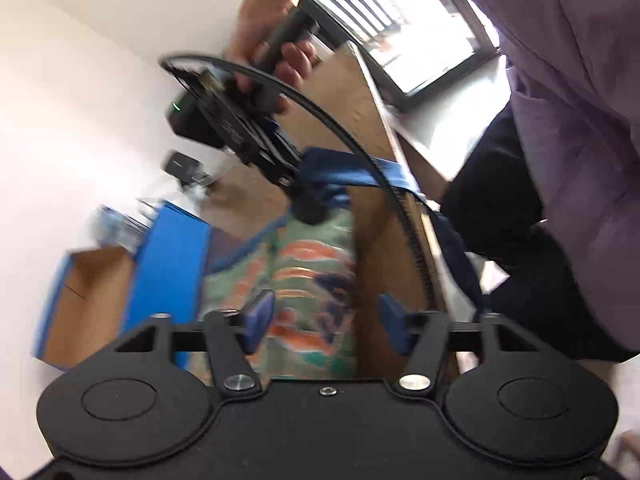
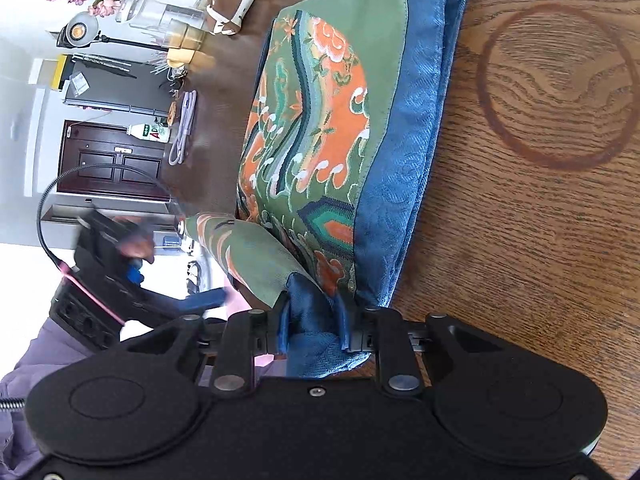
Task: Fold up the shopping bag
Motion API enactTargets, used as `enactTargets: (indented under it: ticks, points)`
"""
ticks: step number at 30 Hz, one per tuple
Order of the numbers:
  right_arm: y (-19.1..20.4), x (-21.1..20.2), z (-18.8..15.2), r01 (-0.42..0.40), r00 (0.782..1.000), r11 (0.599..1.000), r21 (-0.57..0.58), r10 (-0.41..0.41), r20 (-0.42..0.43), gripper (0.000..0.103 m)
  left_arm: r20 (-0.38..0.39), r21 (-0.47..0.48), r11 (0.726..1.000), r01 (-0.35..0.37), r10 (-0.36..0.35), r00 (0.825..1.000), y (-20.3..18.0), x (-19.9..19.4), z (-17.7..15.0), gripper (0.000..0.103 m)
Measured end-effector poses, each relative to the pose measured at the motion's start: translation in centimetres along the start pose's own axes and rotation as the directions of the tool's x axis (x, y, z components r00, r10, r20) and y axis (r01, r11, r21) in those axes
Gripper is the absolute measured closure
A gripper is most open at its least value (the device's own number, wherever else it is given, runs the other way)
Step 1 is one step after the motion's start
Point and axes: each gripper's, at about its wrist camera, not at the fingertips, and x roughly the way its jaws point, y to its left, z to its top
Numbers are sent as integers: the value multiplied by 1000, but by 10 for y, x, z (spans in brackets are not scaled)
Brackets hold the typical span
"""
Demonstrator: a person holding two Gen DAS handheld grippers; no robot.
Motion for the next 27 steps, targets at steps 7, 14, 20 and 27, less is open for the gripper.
enactTargets:
  ticks: [7,14,20,27]
  points:
    - [-6,11,7,-20,1000,999,26,20,12,82,-28,-101,988,118,-122,992,26,16,-11,51]
    - [-13,-7,1,-17,997,1000,-15,18,73,72,27,-341,913,225,-230,973,54,26,-29,51]
    - [71,-42,-57,473,861,716,-513,-254,440,64,63,-433,855,287,-289,955,68,32,-38,50]
    - [95,69,-146,660,659,-205,-722,-302,689,53,104,-502,781,372,-373,922,86,39,-45,51]
